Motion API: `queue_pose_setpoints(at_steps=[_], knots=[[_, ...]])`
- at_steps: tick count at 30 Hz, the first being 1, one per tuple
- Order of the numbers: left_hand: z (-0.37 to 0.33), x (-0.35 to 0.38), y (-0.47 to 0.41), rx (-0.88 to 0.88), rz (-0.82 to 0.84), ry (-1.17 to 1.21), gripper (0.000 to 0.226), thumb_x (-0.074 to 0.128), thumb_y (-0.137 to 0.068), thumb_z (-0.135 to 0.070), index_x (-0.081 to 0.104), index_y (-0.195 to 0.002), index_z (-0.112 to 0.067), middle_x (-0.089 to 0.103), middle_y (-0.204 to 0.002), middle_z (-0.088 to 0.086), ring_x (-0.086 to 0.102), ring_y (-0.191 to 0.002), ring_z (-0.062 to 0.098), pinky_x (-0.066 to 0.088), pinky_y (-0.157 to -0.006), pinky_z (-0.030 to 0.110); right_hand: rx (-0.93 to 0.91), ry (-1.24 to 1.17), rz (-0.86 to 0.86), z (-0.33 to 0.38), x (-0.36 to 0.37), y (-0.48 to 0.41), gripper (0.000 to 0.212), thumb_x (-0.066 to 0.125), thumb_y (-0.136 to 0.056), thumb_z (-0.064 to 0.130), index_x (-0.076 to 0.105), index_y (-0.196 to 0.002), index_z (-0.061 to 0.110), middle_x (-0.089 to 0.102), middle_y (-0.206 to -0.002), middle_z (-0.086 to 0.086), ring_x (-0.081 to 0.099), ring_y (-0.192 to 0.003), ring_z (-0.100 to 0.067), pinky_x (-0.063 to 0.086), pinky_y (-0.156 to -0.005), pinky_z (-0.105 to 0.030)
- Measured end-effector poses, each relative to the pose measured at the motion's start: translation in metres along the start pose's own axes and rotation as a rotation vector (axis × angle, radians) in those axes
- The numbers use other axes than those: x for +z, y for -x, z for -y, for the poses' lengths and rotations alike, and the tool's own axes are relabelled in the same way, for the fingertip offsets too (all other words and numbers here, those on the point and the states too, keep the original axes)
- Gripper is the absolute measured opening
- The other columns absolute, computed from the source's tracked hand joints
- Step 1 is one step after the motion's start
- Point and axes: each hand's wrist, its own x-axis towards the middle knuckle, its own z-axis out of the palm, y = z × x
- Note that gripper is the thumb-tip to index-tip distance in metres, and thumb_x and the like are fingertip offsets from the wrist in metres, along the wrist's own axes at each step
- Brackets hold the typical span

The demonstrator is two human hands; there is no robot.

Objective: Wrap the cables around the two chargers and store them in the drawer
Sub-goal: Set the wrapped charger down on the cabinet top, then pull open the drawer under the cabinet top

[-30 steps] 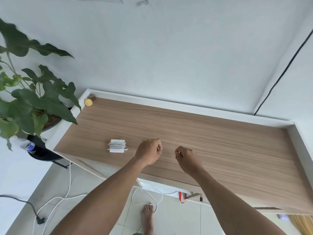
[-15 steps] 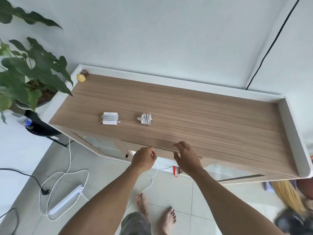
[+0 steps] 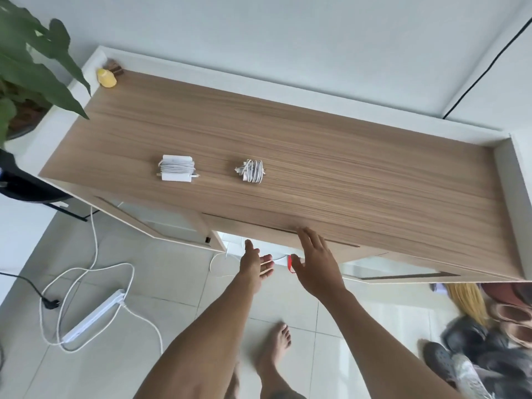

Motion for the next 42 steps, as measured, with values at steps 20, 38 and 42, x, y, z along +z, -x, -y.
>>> queue_pose_setpoints(at_steps=[20, 38, 42], knots=[[-0.005, -0.007, -0.107, -0.033, 0.178, 0.52, 0.082, 0.035, -0.086, -0.074, 0.044, -0.14, -0.014, 0.05, -0.139, 0.007, 0.053, -0.12, 0.027, 0.046, -0.092, 0.046, 0.107, -0.038, -0.035, -0.01, 0.047, 0.036, 0.065, 0.051, -0.095, 0.029, 0.017, -0.15, 0.026, 0.012, -0.159, 0.009, 0.014, -0.146, -0.012, 0.024, -0.118, -0.037], [0.024, -0.071, 0.033, 1.428, 0.162, -1.304, 0.013, 0.058, -0.088, -0.024, 0.065, -0.099, -0.021, 0.065, -0.093, -0.008, 0.058, -0.081, 0.01, 0.047, -0.071, 0.027, 0.237, 0.103, -0.124, 0.015, 0.043, 0.05, 0.035, 0.057, -0.09, 0.014, 0.055, -0.125, 0.018, 0.055, -0.127, -0.002, 0.046, -0.121, -0.027, 0.045, -0.097, -0.039], [0.004, -0.08, 0.036, 1.552, -0.043, -1.574, 0.032, 0.064, -0.082, -0.022, 0.063, -0.114, -0.02, 0.059, -0.104, -0.001, 0.053, -0.102, 0.023, 0.043, -0.085, 0.036, 0.271, 0.095, -0.099, 0.021, 0.042, 0.063, 0.033, 0.054, -0.09, 0.011, 0.059, -0.121, 0.022, 0.057, -0.122, 0.001, 0.049, -0.117, -0.025, 0.043, -0.095, -0.036]])
